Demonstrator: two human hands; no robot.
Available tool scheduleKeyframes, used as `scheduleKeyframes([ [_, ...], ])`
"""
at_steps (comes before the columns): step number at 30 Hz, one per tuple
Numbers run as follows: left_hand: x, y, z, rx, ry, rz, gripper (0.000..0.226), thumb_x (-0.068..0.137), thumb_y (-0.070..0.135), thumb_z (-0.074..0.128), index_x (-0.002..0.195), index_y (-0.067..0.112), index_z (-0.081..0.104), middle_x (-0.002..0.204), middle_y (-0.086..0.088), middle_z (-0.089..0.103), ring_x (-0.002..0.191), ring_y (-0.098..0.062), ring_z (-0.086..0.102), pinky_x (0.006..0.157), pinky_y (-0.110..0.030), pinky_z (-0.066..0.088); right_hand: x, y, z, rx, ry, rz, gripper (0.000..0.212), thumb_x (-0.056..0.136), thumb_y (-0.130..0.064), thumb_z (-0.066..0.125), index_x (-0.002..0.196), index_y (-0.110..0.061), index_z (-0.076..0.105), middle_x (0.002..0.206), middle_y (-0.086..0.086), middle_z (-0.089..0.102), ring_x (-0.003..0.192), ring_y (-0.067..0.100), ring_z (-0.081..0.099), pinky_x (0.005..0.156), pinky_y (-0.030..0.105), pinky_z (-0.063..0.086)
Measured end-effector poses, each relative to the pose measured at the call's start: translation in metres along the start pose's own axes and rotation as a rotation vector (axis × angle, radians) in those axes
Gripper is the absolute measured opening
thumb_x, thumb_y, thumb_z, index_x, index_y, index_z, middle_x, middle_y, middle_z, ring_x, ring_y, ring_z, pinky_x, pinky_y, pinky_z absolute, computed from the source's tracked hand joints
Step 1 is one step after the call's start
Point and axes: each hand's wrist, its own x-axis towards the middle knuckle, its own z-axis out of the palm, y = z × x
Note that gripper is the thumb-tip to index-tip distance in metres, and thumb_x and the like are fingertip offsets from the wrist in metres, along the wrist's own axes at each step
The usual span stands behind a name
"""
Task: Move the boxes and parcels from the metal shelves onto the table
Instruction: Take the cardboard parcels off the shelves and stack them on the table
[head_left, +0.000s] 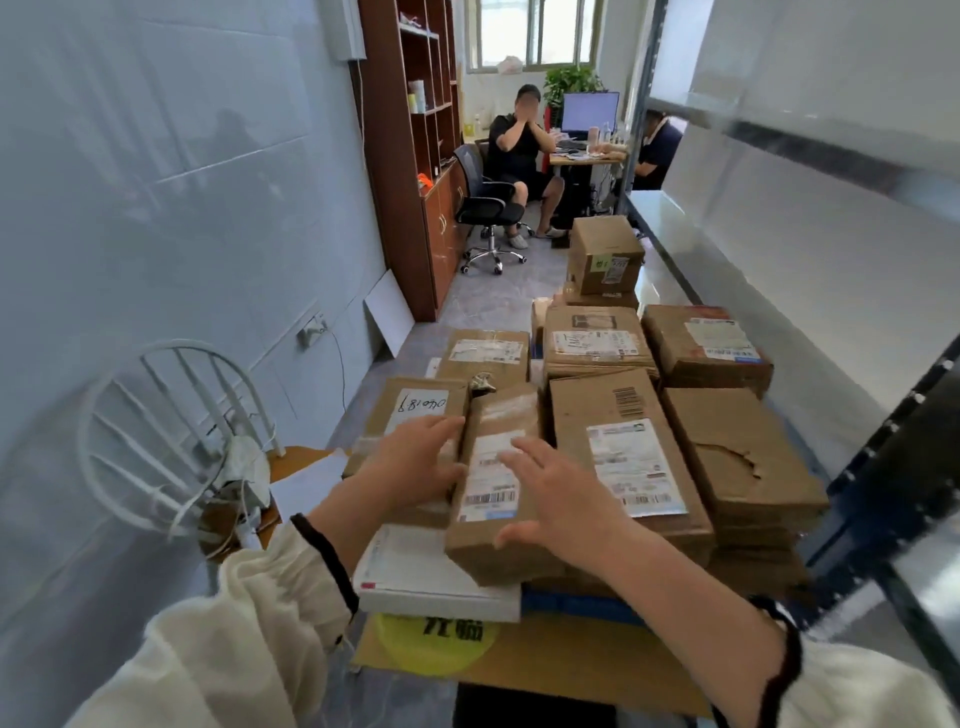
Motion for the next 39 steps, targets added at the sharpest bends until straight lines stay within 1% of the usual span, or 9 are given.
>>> scheduleKeyframes([
  [4,0.005,-0.064,0.009,0.100,-0.032,-0.026,0.076,0.086,0.051,0.059,0.149,0.030,0.023,0.158,-0.004,0.018,0.144,-0.029,0.016,0.117,-0.042,0.020,0.024,-0.028,0.032,-0.053,-0.095,0.202,0.093,0.080,-0.049,0.066,0.151,-0.022,0.012,0.159,-0.001,0.001,0.146,0.022,0.006,0.113,0.041,0.027],
  [8,0.014,-0.100,0.022,0.096,-0.153,-0.052,0.095,0.077,0.059,0.065,0.151,0.034,0.012,0.160,-0.003,-0.003,0.145,-0.037,-0.002,0.118,-0.049,0.014,0.036,-0.036,0.049,-0.075,-0.106,0.389,0.095,0.076,-0.048,0.071,0.149,-0.022,0.015,0.159,0.004,-0.001,0.146,0.029,0.000,0.113,0.044,0.027],
  [11,0.020,-0.110,0.033,0.050,-0.225,-0.072,0.102,0.074,0.054,0.068,0.151,0.035,0.005,0.159,-0.006,-0.013,0.144,-0.039,0.000,0.117,-0.047,0.018,0.040,-0.036,0.055,-0.027,-0.163,0.445,0.103,0.071,-0.049,0.075,0.149,-0.027,0.011,0.159,0.003,-0.009,0.145,0.032,-0.011,0.113,0.046,0.025],
  [14,0.024,-0.112,0.040,-0.016,-0.211,-0.076,0.105,0.073,0.048,0.071,0.150,0.038,0.000,0.157,-0.007,-0.019,0.144,-0.039,0.005,0.116,-0.047,0.021,0.041,-0.038,0.059,-0.024,-0.207,0.483,0.105,0.071,-0.045,0.077,0.149,-0.027,0.010,0.157,0.003,-0.019,0.144,0.037,-0.013,0.113,0.047,0.026],
  [17,0.027,-0.111,0.043,-0.039,-0.200,-0.075,0.107,0.073,0.049,0.072,0.150,0.039,-0.002,0.157,-0.008,-0.019,0.143,-0.041,0.007,0.116,-0.046,0.020,0.043,-0.037,0.061,-0.014,-0.204,0.491,0.103,0.073,-0.044,0.076,0.150,-0.027,0.009,0.157,0.000,-0.020,0.144,0.039,-0.009,0.113,0.048,0.026],
  [24,0.026,-0.129,0.042,-0.022,-0.188,-0.068,0.106,0.071,0.055,0.072,0.148,0.044,0.000,0.157,-0.003,-0.017,0.141,-0.036,0.014,0.114,-0.045,0.026,0.042,-0.033,0.078,0.038,-0.132,0.455,0.095,0.075,-0.049,0.072,0.149,-0.028,0.016,0.158,-0.009,-0.008,0.145,0.036,-0.001,0.115,0.047,0.022],
  [29,0.022,-0.138,0.037,-0.002,-0.183,-0.059,0.103,0.072,0.051,0.074,0.149,0.044,0.005,0.159,-0.002,-0.013,0.141,-0.034,0.014,0.114,-0.044,0.022,0.042,-0.028,0.082,0.049,-0.081,0.393,0.090,0.075,-0.050,0.070,0.148,-0.027,0.021,0.158,-0.010,0.001,0.145,0.031,0.003,0.116,0.045,0.015],
  [35,0.019,-0.144,0.034,-0.032,-0.178,-0.074,0.101,0.071,0.046,0.077,0.149,0.044,0.011,0.159,0.001,-0.009,0.139,-0.034,0.015,0.113,-0.045,0.023,0.042,-0.016,0.090,0.127,-0.001,0.324,0.086,0.073,-0.049,0.072,0.145,-0.028,0.029,0.156,-0.011,0.013,0.144,0.023,0.008,0.117,0.043,0.015],
  [39,0.020,-0.154,0.032,-0.054,-0.195,-0.069,0.102,0.070,0.046,0.078,0.148,0.045,0.014,0.159,0.002,-0.008,0.140,-0.033,0.015,0.115,-0.048,0.025,0.042,-0.013,0.098,0.219,0.046,0.308,0.083,0.074,-0.045,0.073,0.144,-0.026,0.033,0.155,-0.012,0.017,0.144,0.022,0.009,0.118,0.045,0.018],
])
